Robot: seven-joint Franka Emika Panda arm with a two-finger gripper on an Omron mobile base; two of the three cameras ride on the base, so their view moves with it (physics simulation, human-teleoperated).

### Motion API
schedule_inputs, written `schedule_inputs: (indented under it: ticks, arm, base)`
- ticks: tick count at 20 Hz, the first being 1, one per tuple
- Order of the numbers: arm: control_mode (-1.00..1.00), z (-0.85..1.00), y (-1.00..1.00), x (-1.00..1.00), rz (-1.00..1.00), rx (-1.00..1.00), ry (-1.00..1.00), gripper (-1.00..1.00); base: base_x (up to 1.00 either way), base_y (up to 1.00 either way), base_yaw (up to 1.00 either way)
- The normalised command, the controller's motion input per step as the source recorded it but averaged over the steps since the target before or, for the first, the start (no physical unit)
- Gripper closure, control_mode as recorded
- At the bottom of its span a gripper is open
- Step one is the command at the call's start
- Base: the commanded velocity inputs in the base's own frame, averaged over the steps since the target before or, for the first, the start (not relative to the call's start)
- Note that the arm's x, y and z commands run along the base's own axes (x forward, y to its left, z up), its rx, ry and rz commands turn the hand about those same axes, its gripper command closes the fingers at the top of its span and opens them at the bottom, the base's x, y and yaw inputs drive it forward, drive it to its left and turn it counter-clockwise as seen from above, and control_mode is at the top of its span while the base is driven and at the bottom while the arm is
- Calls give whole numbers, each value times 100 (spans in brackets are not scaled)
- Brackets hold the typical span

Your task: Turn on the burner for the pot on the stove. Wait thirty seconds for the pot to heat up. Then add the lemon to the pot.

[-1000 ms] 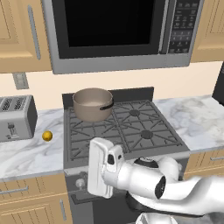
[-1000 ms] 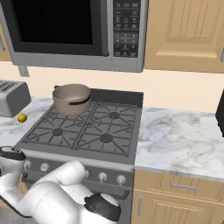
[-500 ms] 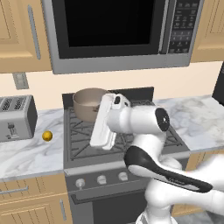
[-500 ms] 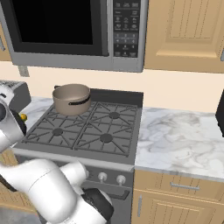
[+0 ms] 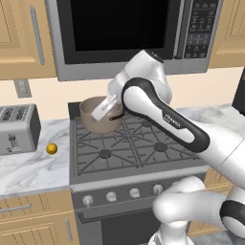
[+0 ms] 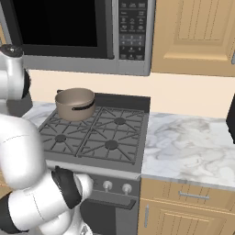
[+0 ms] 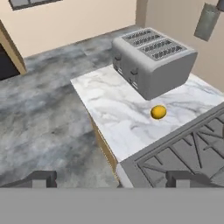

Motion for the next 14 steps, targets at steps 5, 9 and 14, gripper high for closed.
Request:
schedule_inputs:
  ticks: [5,9,14]
  arm:
    - [-100,-24,5,6,-16,0,33,-100]
    - [-100,-53,26,0,-17,0,16,-100]
    - [-100,-54,30,0,-17,0,5,-100]
  base:
    - [0,0,0]
    - [0,0,0]
    - [0,0,0]
